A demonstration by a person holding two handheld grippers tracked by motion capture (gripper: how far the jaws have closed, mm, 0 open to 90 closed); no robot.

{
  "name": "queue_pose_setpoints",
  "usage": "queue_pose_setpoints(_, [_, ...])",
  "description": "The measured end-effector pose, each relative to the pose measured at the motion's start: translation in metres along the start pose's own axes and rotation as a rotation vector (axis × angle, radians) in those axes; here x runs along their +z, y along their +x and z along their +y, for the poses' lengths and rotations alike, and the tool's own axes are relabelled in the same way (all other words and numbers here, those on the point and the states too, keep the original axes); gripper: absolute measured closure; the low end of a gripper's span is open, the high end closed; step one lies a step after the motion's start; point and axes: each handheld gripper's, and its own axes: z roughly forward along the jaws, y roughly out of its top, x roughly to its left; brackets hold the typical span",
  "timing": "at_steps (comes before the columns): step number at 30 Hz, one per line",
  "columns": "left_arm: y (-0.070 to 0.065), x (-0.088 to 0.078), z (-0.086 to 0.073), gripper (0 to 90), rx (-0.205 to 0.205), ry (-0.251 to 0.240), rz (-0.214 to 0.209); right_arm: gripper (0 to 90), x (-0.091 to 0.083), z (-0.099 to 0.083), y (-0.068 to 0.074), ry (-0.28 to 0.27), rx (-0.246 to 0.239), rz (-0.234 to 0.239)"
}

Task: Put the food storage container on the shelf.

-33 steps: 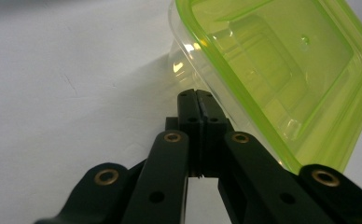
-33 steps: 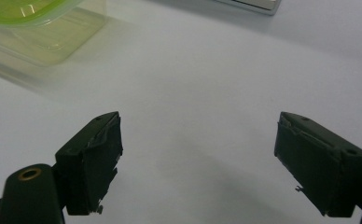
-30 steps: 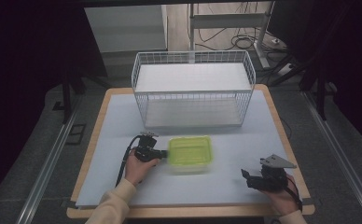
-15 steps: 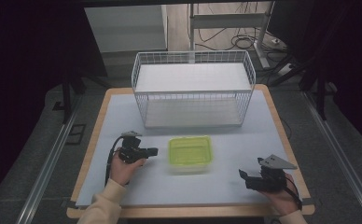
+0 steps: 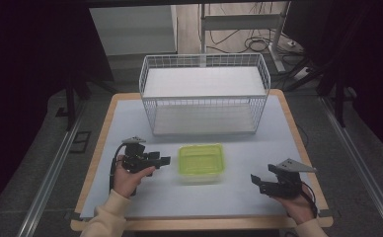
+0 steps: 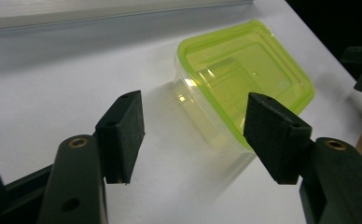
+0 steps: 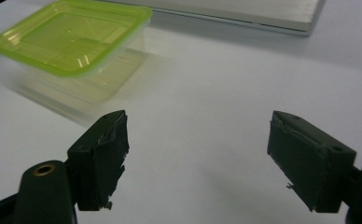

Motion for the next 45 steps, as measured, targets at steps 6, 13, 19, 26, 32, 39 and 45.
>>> queue_pose_setpoints(6, [-0.006,-0.002,0.008,33.5,0.016,-0.012,-0.002,23.3,0.009,0.017,0.003,0.042,0.021,0.066])
queue_pose_setpoints(13, [-0.007,0.001,0.014,33.2,-0.004,0.003,-0.011,24.8,0.026,0.048,0.009,0.079,0.052,0.142])
queue_pose_setpoints(19, [-0.010,0.006,0.016,33.1,0.011,0.020,-0.014,25.4,0.043,0.064,0.003,0.082,0.083,0.174])
queue_pose_setpoints(26, [-0.009,0.012,0.013,33.8,0.003,0.038,-0.008,28.4,0.053,0.070,0.002,0.089,0.098,0.193])
queue_pose_setpoints(32, [-0.010,0.018,0.014,34.2,0.001,0.047,-0.012,34.6,0.061,0.076,0.008,0.113,0.091,0.221])
queue_pose_setpoints(39, [-0.006,0.028,0.016,37.5,-0.016,0.061,-0.035,39.6,0.082,0.077,0.012,0.157,0.121,0.250])
queue_pose_setpoints(45, [-0.001,0.034,0.014,40.4,-0.068,0.074,-0.060,42.4,0.096,0.079,0.018,0.187,0.140,0.280])
